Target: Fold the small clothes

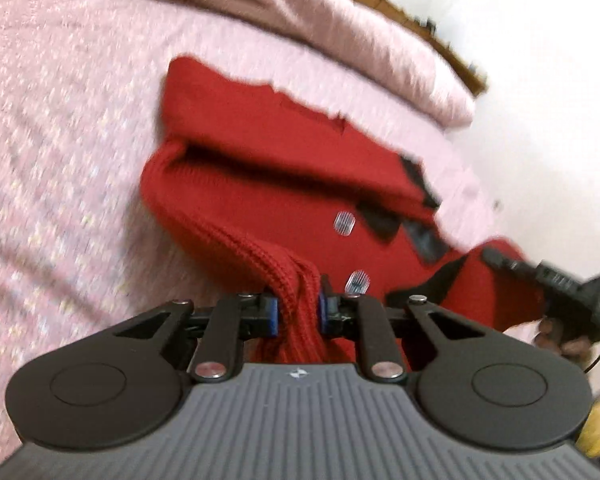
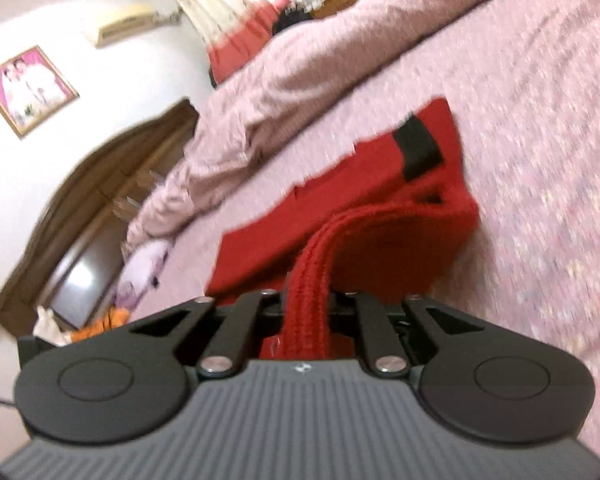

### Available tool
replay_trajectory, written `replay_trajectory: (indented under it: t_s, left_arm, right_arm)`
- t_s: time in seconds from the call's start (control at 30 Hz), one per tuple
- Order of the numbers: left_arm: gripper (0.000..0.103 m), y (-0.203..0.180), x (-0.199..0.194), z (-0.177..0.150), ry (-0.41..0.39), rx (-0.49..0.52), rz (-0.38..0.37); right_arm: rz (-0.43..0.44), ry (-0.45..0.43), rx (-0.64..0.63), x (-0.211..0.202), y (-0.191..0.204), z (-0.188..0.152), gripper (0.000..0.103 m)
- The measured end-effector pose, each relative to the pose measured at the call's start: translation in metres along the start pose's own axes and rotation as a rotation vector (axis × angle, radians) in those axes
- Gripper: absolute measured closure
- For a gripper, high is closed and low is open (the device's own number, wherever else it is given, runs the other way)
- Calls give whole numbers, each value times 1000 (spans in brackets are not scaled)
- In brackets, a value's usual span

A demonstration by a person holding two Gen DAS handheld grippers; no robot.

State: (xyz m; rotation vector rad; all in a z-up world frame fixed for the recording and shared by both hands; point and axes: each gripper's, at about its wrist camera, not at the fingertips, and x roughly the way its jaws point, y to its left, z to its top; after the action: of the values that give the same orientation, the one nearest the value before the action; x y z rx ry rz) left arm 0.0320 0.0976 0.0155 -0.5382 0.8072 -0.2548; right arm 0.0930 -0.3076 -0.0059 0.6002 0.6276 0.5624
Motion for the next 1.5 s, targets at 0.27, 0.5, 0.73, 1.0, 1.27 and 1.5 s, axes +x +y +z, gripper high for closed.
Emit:
replay_trajectory:
  t_s: [0.27, 0.5, 0.73, 1.0, 1.27, 1.5]
  left_arm:
    - [83, -9, -3, 64, -166, -33, -35]
    - [83, 6, 29, 115, -210, -99, 38]
    - [83, 31, 63, 149, -222, -137, 163]
    - [81, 69, 113, 165, -135, -189, 216]
    - [67, 55, 98, 174, -62, -3, 211]
    - [33, 43, 71, 178, -87, 21, 245]
  right_arm:
    - [21, -118, 28, 24, -6, 45, 92]
    - [14, -178, 95, 54, -25, 82, 92]
    - [-52, -226, 93, 87, -36, 107, 92]
    - [-262, -153, 75, 138, -63, 107, 90]
    - [-279, -154, 48, 135, -72, 89, 91]
    - [-358, -179, -45, 113, -47, 80, 50]
